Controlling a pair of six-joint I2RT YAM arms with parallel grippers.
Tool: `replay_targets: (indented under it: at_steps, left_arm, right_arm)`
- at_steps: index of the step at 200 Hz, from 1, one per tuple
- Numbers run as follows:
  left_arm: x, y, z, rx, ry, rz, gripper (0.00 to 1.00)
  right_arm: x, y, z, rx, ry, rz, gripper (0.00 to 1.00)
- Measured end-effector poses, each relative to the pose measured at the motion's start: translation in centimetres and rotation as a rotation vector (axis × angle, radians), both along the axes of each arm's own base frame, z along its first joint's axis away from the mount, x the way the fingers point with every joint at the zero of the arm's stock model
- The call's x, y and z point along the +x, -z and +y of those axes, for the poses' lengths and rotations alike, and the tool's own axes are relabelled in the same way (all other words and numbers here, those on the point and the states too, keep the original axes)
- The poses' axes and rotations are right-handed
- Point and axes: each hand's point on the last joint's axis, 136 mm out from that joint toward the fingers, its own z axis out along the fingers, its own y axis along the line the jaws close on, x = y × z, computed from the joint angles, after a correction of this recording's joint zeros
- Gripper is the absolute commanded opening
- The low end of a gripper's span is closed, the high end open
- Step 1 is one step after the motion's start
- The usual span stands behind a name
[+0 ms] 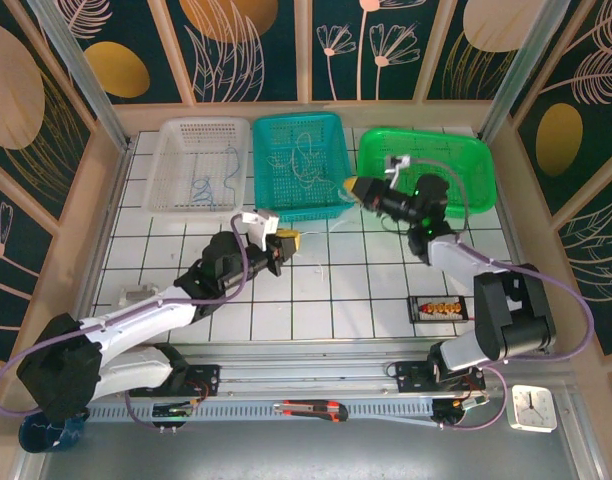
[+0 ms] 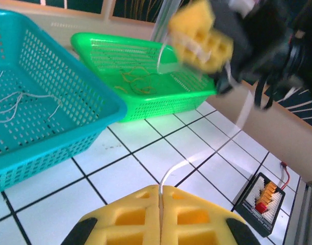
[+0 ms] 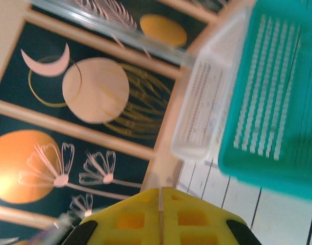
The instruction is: Untangle the cables
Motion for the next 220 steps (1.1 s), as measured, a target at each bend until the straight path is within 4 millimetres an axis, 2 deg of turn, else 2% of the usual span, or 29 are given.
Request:
replay_targets:
  at_steps: [18,42,48,76,97,119,195,220]
  left_arm:
    - [-0.3,1.0,0.6,-0.009,-0.013,0.011,0.00]
    - [-0.5,1.6,1.1,-0.026,-0.031,0.016,0.02]
    - [-0.5,1.9,1.2,-0.025,-0.037,0.021,0.08]
    - [-0.4,1.2,1.6,-0.055,-0.057,0.006,0.44]
    - [-0.4,1.7,1.9,-0.045,-0.073,0.011,0.73]
    - [-0.5,1.9,2.5,-0.038,-0.095,0.005,0.98]
    - [-0.9,0.9,5.2,-0.095,-0.193,-0.011,0.99]
    - [-1.1,1.2,6.2,-0.110,-0.230,-0.001,0.99]
  right_arm:
    - [1.8,-4.0,-1.3,-0.012,0.049,-0.090,0.00]
    - [2.9,-8.5,-1.3,-0.005,0.060,-0.173,0.00]
    - [3.2,-9.6,-1.3,0.000,0.057,-0.196,0.00]
    - [4.6,-12.5,-0.4,0.014,0.054,-0.243,0.00]
    - [6.1,-14.0,-0.5,0.024,0.081,-0.272,0.00]
    - [7.4,-15.0,-0.1,0.032,0.093,-0.294,0.00]
    - [11.6,-15.9,1.0,0.051,0.094,-0.311,0.00]
    - [12.2,-17.5,1.4,0.074,0.079,-0.331,0.00]
